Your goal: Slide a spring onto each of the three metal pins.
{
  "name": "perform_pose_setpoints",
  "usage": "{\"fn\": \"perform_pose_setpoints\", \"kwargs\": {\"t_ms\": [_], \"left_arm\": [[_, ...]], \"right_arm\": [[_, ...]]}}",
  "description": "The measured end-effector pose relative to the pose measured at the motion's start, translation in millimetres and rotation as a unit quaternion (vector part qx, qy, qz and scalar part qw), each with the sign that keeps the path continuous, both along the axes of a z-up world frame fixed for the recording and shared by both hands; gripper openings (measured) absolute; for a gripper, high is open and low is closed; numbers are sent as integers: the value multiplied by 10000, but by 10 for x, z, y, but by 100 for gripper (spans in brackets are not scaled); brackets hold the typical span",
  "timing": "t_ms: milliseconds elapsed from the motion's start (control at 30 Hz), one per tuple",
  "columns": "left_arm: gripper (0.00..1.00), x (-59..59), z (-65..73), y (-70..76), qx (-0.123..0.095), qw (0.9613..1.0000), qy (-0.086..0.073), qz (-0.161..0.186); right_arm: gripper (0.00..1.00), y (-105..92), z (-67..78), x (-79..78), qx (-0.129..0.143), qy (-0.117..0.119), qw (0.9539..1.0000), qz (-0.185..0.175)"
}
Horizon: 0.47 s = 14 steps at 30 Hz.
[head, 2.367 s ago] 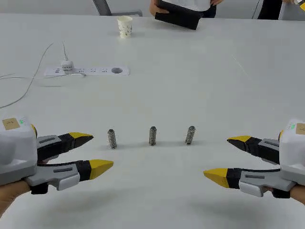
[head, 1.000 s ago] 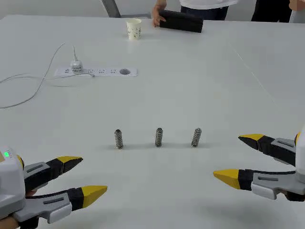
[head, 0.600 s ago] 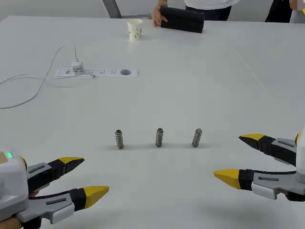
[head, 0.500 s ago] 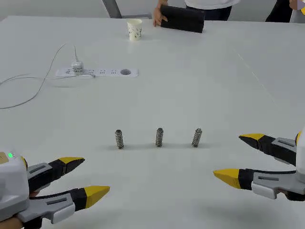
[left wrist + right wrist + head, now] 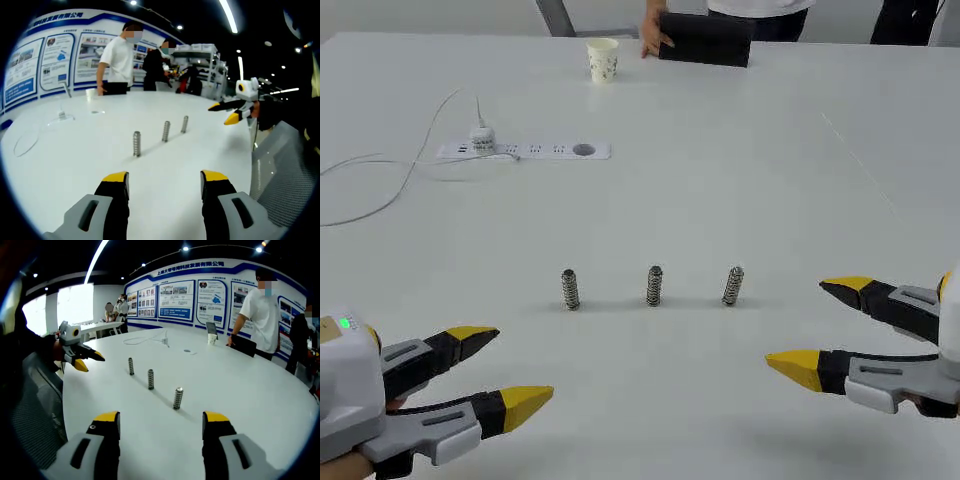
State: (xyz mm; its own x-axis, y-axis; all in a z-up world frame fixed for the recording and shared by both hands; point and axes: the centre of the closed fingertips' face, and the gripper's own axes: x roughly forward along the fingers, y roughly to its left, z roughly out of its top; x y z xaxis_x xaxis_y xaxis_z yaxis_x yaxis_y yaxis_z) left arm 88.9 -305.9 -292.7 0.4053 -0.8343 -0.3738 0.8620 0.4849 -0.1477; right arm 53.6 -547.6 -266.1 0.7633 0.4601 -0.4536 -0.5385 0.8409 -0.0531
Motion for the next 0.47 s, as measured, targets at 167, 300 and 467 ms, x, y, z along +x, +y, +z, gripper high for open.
{"fn": "perform_pose_setpoints", "kwargs": {"t_ms": [167,300,467], "left_arm": [[59,6,0,3,-11,10000,4,16],[59,16,-3,6,-12,10000,9,35],[59,28,0,6,-18,10000,6,54]], "right_arm": [[68,12,-4,1,3,12,10000,9],[68,19,-5,3,5,15,10000,13],[68,20,-15,4,4,28,10000,12]]}}
